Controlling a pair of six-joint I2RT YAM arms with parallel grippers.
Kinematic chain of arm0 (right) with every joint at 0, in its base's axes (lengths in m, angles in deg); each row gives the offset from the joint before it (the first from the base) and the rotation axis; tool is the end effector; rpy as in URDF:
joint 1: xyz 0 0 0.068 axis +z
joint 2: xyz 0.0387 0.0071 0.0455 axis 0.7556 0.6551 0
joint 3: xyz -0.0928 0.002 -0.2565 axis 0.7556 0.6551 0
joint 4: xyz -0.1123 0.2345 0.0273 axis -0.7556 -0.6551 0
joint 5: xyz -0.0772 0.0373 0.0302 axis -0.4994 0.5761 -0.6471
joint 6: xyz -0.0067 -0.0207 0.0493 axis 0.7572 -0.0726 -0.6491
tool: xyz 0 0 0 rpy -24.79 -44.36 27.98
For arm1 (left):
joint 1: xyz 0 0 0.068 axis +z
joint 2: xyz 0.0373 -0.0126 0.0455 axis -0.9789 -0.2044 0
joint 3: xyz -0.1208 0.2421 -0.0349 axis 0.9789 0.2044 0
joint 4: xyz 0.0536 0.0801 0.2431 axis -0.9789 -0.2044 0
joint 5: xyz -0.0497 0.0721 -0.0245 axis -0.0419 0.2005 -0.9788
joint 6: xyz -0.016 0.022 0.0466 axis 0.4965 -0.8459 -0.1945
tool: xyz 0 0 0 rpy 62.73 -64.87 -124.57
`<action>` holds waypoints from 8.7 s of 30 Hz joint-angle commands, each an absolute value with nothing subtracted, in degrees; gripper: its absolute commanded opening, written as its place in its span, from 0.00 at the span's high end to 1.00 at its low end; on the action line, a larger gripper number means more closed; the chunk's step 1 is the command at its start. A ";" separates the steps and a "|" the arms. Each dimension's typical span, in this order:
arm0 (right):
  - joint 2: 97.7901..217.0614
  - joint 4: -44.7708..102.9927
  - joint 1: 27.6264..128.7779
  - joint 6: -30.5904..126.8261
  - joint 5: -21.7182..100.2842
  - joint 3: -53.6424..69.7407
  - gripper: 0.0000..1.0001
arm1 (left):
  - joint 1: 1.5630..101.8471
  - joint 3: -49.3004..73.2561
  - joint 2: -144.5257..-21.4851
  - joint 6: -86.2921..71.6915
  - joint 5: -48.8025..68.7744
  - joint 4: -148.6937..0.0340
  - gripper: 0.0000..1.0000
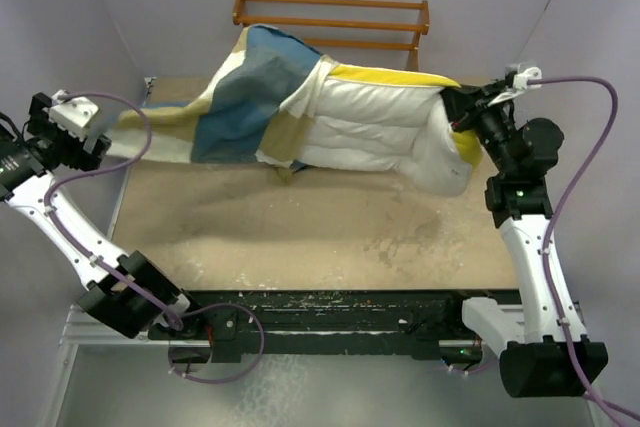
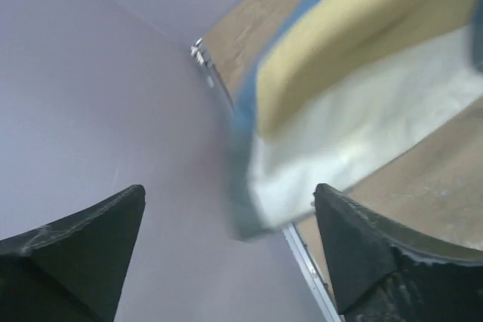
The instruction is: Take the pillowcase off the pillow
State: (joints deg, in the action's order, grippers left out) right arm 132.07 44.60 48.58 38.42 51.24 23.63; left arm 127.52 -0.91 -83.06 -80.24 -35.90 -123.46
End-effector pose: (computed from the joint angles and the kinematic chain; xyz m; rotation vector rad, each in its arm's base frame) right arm 0.2127 0.0101 0.4453 -0.1140 1.2631 0.4524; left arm 0.1917 0.1789 0.4114 0.6699 1.8217 0.2174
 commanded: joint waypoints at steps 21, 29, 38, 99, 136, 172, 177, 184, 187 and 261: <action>134.54 65.00 60.68 36.51 77.88 15.56 1.00 | 83.93 6.60 -78.45 -91.20 -34.31 -145.52 0.01; 135.00 51.97 60.68 48.03 63.97 11.35 1.00 | 92.20 1.63 -78.93 -86.50 -29.59 -137.24 0.01; 135.21 57.02 60.68 48.10 59.66 13.06 1.00 | 98.22 -16.51 -84.44 -90.80 -45.23 -147.45 0.01; 131.17 48.25 57.95 47.25 26.75 13.70 1.00 | 104.70 10.26 -85.03 -72.60 -3.71 -105.64 1.00; 138.18 65.27 52.76 24.15 57.08 16.38 1.00 | 89.09 -11.75 -83.46 -37.58 -12.27 -102.23 1.00; 120.98 27.77 70.17 32.70 31.93 39.41 0.01 | 87.27 2.84 -80.31 -50.16 -9.48 -121.19 0.01; 118.28 33.12 70.08 29.31 9.95 44.68 0.00 | 90.23 18.58 -73.82 -36.29 -11.50 -102.24 0.01; 117.24 34.17 70.08 31.69 -14.81 50.87 0.00 | 90.95 40.39 -71.16 -25.52 -11.31 -82.88 0.01; 115.90 32.26 70.08 35.35 -18.68 53.14 0.00 | 90.90 48.00 -70.18 -24.26 -11.89 -76.93 0.01; 122.55 53.06 63.58 49.67 1.91 68.69 0.00 | 95.70 82.35 -29.25 -19.66 -8.57 -63.65 0.01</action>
State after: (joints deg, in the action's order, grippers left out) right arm 118.78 54.22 63.69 49.70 0.27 74.43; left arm 95.81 82.37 -29.45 -20.79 -8.89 -65.14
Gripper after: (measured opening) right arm 0.997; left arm 0.990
